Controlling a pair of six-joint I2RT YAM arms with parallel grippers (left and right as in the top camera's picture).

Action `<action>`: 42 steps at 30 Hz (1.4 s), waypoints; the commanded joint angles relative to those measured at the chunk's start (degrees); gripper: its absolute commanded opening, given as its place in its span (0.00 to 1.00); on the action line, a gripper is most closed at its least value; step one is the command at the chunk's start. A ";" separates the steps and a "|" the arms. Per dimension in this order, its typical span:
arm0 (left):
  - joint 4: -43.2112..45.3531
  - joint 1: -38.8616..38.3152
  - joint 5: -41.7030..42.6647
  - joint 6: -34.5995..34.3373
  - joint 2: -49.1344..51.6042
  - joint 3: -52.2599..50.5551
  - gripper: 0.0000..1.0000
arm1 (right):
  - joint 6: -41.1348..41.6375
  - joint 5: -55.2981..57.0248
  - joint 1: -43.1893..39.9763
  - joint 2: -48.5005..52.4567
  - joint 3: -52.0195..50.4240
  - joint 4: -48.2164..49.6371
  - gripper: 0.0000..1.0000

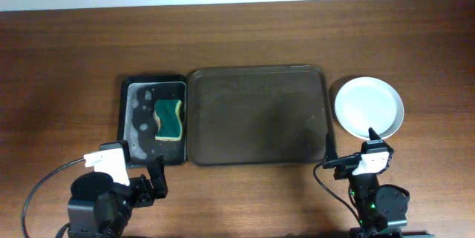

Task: Clean dirty plates on tray and stack at the side

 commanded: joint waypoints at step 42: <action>53.35 1.05 -1.46 11.76 -26.91 -46.07 1.00 | 0.02 0.52 0.52 -0.48 -0.28 -0.35 0.99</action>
